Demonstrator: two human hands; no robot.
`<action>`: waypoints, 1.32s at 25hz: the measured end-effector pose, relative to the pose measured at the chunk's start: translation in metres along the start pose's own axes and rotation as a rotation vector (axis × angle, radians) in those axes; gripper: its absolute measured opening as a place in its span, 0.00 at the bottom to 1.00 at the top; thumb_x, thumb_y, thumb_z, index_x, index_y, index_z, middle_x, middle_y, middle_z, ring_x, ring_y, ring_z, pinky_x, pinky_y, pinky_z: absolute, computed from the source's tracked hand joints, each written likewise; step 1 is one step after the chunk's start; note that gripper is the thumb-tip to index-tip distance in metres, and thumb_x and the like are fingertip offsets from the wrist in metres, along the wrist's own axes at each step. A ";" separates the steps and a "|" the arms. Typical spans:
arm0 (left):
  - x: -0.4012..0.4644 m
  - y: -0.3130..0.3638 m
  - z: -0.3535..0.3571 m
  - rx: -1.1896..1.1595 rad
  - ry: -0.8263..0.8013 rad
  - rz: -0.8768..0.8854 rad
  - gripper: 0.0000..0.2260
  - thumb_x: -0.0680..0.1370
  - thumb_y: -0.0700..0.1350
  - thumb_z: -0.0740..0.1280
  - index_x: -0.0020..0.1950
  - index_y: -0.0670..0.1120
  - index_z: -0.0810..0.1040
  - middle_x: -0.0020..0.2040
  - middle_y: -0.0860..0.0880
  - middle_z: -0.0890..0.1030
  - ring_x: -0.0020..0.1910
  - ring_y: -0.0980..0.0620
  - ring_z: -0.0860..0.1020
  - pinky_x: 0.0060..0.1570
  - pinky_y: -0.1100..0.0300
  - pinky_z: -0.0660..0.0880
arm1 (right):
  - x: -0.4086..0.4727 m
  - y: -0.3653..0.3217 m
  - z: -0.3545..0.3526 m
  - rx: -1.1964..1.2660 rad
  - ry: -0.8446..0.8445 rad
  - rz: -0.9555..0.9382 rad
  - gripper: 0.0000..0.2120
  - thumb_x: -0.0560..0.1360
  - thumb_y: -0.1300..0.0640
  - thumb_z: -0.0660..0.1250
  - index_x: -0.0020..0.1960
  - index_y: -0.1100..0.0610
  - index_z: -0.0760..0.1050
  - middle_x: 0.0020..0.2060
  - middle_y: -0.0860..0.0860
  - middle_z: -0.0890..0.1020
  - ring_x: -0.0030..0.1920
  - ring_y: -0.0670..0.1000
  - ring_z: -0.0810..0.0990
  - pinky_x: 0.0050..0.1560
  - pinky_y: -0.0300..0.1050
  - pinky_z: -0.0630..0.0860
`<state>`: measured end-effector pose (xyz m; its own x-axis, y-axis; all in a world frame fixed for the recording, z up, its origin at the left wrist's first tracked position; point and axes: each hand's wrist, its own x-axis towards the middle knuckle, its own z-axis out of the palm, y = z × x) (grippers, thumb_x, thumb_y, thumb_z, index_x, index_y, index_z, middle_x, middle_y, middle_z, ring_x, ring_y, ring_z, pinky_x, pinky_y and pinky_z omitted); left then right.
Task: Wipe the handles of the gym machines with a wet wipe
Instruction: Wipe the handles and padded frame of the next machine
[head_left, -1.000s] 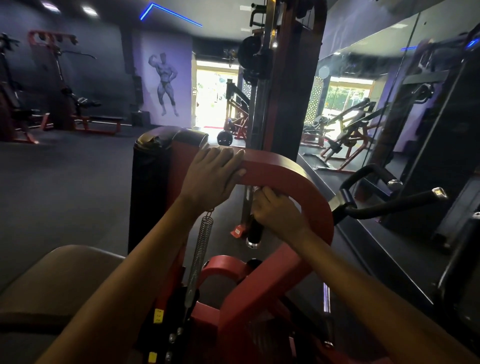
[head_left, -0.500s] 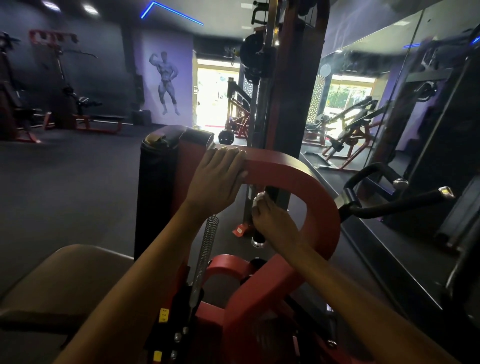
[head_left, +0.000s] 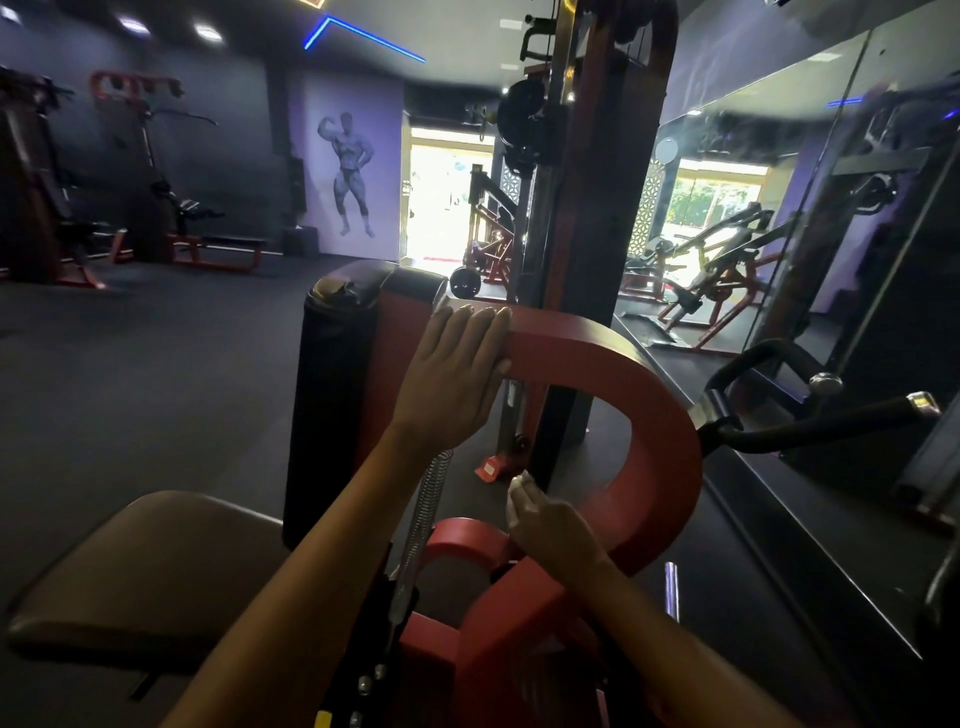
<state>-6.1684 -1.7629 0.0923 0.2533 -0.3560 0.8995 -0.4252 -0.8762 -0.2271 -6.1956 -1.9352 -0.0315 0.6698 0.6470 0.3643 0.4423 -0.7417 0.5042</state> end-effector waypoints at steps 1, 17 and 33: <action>-0.001 0.000 0.001 0.000 0.010 -0.007 0.20 0.80 0.47 0.60 0.69 0.37 0.70 0.63 0.40 0.75 0.64 0.42 0.70 0.71 0.46 0.58 | 0.000 0.003 -0.002 -0.028 0.001 -0.028 0.15 0.54 0.63 0.82 0.38 0.62 0.83 0.41 0.59 0.85 0.38 0.50 0.85 0.25 0.36 0.77; -0.002 0.004 0.003 -0.006 0.023 -0.029 0.20 0.80 0.46 0.60 0.70 0.38 0.69 0.63 0.39 0.75 0.63 0.40 0.71 0.72 0.46 0.57 | 0.043 0.071 -0.061 -0.352 0.320 0.031 0.06 0.69 0.63 0.67 0.36 0.56 0.80 0.38 0.53 0.82 0.38 0.52 0.81 0.35 0.42 0.75; -0.002 0.006 0.001 -0.012 -0.012 -0.059 0.20 0.80 0.46 0.61 0.69 0.38 0.70 0.63 0.40 0.75 0.63 0.41 0.71 0.72 0.46 0.56 | 0.022 0.026 -0.064 1.286 0.842 1.226 0.07 0.76 0.65 0.64 0.53 0.61 0.79 0.47 0.52 0.82 0.44 0.47 0.80 0.42 0.29 0.74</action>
<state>-6.1707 -1.7681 0.0883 0.2887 -0.3081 0.9065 -0.4195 -0.8918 -0.1696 -6.2072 -1.9287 0.0400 0.6664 -0.6101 0.4287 0.3973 -0.1960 -0.8965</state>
